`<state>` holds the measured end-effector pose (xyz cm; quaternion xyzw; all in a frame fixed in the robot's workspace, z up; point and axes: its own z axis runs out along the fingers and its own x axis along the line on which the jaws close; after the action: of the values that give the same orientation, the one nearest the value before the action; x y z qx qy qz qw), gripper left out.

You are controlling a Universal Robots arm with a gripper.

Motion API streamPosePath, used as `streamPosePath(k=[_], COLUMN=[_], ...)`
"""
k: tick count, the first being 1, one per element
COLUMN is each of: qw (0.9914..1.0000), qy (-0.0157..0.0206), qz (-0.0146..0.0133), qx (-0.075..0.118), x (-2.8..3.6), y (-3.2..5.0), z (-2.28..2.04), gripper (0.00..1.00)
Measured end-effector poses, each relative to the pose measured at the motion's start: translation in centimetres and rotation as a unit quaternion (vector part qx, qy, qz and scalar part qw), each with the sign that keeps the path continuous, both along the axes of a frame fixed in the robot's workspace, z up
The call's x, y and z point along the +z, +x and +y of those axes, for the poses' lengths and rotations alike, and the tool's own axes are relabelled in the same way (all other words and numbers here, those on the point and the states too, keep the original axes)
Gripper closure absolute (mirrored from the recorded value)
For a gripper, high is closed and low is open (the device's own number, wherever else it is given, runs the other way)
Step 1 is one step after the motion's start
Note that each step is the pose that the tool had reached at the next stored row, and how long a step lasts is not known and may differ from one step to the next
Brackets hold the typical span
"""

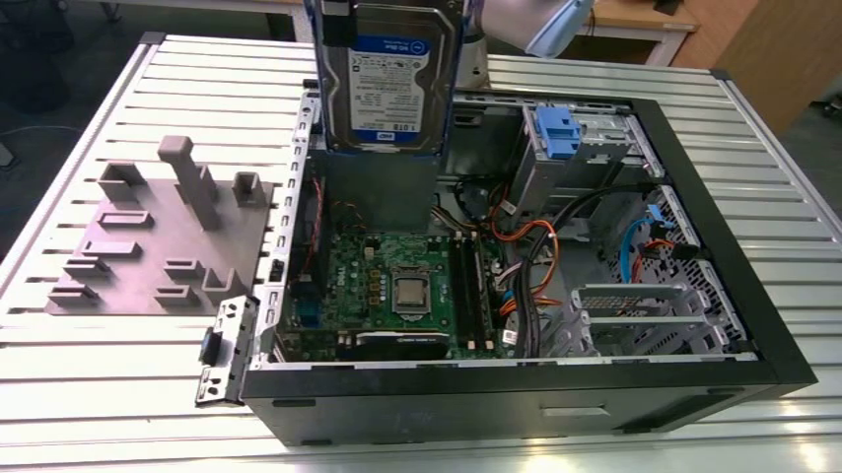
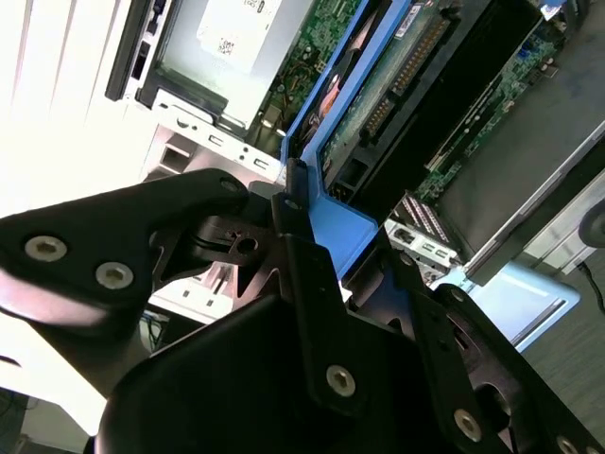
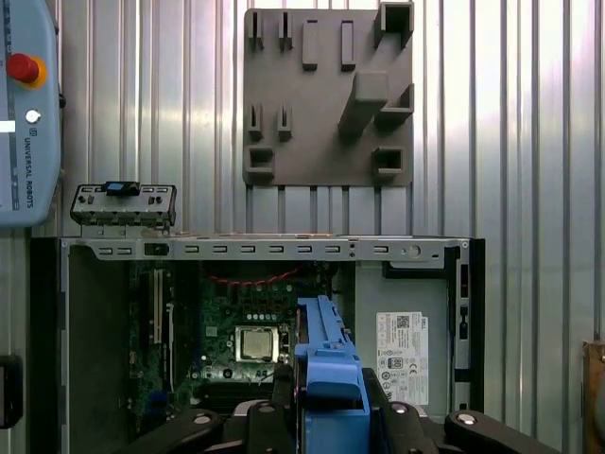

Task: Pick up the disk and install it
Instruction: 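Pick up the disk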

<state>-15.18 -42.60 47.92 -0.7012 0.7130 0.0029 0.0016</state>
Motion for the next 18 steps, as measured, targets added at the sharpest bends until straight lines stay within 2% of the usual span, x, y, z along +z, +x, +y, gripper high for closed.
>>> streamPosePath(k=[8, 18], qw=[1.00000, 1.00000], qy=[0.0000, 0.0000], qz=[0.0000, 0.0000], qx=[0.000, 0.000], x=[-0.01, 0.00], y=[0.92, 1.11], z=[0.00, 0.00], gripper=[0.64, 0.64])
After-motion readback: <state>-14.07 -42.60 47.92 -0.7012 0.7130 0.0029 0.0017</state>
